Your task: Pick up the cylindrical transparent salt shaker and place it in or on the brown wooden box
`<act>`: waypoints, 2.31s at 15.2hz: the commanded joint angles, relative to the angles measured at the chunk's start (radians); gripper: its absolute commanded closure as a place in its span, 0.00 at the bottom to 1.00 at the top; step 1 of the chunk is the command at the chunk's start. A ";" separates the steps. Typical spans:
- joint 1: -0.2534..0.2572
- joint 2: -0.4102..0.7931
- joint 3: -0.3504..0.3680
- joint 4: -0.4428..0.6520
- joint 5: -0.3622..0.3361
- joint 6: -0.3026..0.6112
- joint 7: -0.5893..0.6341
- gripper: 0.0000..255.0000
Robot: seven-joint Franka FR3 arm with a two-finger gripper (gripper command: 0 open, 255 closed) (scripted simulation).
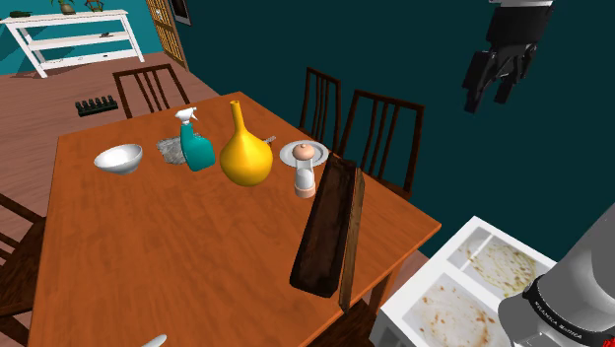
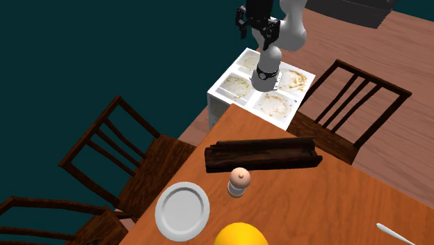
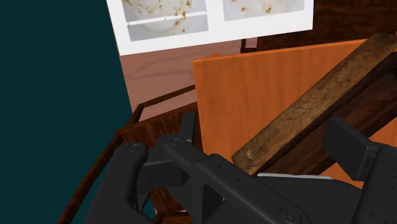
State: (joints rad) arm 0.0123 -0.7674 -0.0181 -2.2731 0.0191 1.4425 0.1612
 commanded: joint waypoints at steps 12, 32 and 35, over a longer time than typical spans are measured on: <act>0.039 0.319 0.051 0.049 0.076 0.302 0.042 0.00; 0.104 1.022 0.122 0.555 0.122 0.571 0.103 0.00; 0.112 1.091 0.126 0.616 0.120 0.584 0.109 0.00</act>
State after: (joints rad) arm 0.1234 0.3014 0.1072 -1.6751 0.1393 2.0211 0.2706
